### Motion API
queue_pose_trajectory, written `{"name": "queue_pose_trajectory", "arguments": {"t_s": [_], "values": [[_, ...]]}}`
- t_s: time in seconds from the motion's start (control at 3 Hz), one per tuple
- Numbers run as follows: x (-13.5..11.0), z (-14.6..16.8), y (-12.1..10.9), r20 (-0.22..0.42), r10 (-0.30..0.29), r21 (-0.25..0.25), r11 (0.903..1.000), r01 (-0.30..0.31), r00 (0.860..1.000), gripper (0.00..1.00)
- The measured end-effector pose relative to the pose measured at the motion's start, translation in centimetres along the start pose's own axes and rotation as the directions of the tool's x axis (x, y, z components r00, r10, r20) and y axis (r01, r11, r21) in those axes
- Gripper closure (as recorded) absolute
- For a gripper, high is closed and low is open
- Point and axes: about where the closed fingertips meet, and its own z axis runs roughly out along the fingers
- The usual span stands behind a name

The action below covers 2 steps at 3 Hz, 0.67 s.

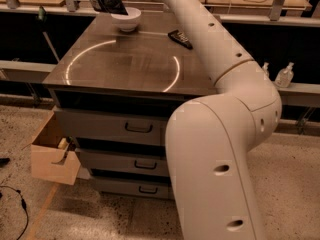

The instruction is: Place blue chip bag into white bowl

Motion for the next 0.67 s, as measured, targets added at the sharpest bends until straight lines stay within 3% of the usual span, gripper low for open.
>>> {"name": "queue_pose_trajectory", "arguments": {"t_s": [0.67], "values": [[-0.7,4.1,-0.9,-0.005,-0.02,0.113,0.9934,0.02,1.0,1.0]]}}
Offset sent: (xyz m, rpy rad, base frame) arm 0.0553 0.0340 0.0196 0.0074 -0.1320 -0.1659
